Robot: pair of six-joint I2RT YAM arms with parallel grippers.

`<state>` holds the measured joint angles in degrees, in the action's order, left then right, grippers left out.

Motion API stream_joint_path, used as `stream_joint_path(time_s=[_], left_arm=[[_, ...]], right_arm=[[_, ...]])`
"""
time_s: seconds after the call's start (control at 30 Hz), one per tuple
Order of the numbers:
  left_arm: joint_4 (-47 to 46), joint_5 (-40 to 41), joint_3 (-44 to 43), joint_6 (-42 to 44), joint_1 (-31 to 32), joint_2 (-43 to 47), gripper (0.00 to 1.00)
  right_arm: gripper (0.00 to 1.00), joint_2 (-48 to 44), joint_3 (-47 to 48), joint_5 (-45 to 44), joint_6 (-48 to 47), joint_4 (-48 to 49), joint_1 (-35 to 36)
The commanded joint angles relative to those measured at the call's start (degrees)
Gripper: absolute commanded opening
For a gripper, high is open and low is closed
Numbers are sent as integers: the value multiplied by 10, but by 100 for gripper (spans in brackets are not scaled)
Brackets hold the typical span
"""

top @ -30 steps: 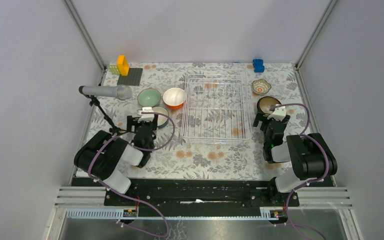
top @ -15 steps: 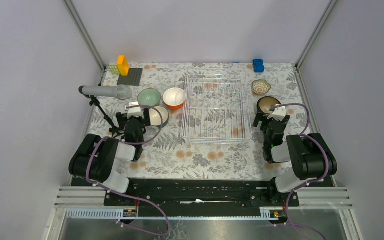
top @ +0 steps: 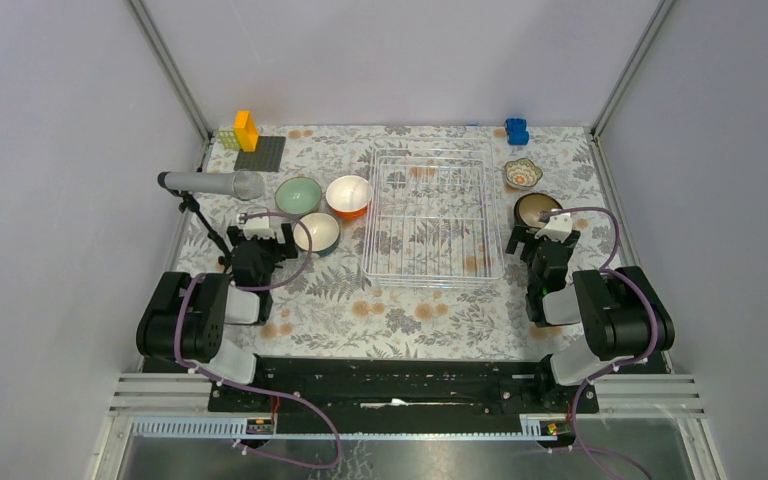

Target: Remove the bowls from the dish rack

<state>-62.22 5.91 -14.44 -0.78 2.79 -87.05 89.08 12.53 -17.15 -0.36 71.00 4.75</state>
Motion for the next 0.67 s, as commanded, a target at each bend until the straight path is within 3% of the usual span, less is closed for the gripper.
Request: stream_joint_path(time_s=[0.0, 0.1, 0.63], left_arm=[[-78, -44, 22, -6, 10, 8, 99], [-41, -27, -3, -16, 6, 2, 99], [-48, -36, -3, -20, -1, -1, 99]], right_arm=[[100, -1, 7, -20, 0, 17, -1], [100, -1, 7, -20, 0, 17, -1], [100, -1, 7, -20, 0, 17, -1]])
